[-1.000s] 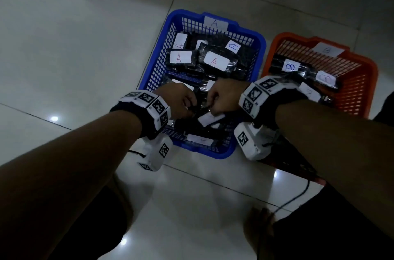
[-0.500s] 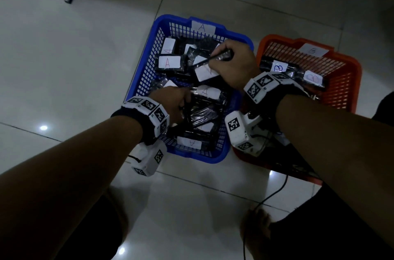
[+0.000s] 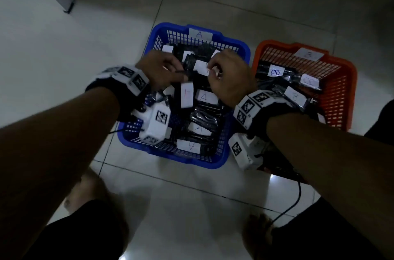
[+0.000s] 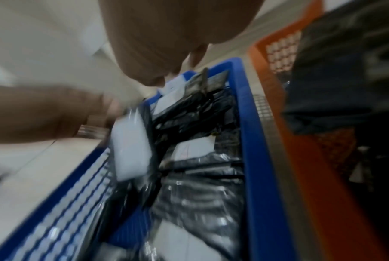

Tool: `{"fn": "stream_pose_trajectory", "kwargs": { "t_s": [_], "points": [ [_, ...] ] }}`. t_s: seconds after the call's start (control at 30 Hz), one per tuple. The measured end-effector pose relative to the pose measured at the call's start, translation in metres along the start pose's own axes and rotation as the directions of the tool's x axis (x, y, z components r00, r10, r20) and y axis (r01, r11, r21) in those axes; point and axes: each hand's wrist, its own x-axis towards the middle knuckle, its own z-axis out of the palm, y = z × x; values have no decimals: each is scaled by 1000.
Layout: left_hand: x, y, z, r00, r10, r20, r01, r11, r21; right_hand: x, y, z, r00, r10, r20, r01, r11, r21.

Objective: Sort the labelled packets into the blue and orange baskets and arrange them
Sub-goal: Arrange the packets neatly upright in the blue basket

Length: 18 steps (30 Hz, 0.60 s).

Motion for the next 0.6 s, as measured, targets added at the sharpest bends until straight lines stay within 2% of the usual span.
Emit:
{"fn": "stream_pose_trajectory", "kwargs": {
  "t_s": [0.07,0.1,0.13,0.2,0.23,0.27,0.3,0.37,0.43,0.47,0.53,0.57,0.6],
  "points": [
    [7,2,-11,985,-87,-147,58,980,-192,-7,-7,-1,988,-26,152,21,999,39],
    [9,0,-15,968,-137,-212,76,958,-275,-10,-10,0,962,-16,272,5,999,39],
    [11,-1,-17,949,-180,-260,84,936,-342,-13,-11,2,914,6,405,-10,1000,8],
    [15,-6,-19,910,-257,-327,100,898,-428,-17,-11,6,763,95,640,-14,991,-131],
    [15,-9,-19,888,-297,-350,123,888,-442,-20,-11,8,689,134,712,14,980,-198],
    [14,-13,-19,869,-332,-368,143,879,-455,-23,-11,11,645,149,750,60,968,-244],
    [13,-16,-18,858,-356,-371,153,865,-477,-28,-11,14,636,141,759,114,955,-273],
    [10,-23,-14,856,-344,-386,160,887,-434,-36,-10,21,680,94,727,189,936,-298],
    [1,-27,-8,873,-231,-430,174,970,-170,-40,-10,26,729,57,682,184,943,-276],
    [-4,-29,-6,895,-131,-427,145,989,0,-38,-10,27,731,66,679,146,957,-251],
    [-16,-37,-3,923,70,-379,43,959,282,-28,-12,24,707,108,698,1,988,-155],
    [-22,-42,-2,922,132,-364,15,928,373,-22,-15,20,713,124,690,-82,992,-93],
    [-27,-48,-2,914,167,-370,8,904,427,-15,-19,15,743,137,655,-153,988,-34]
  ]
}}
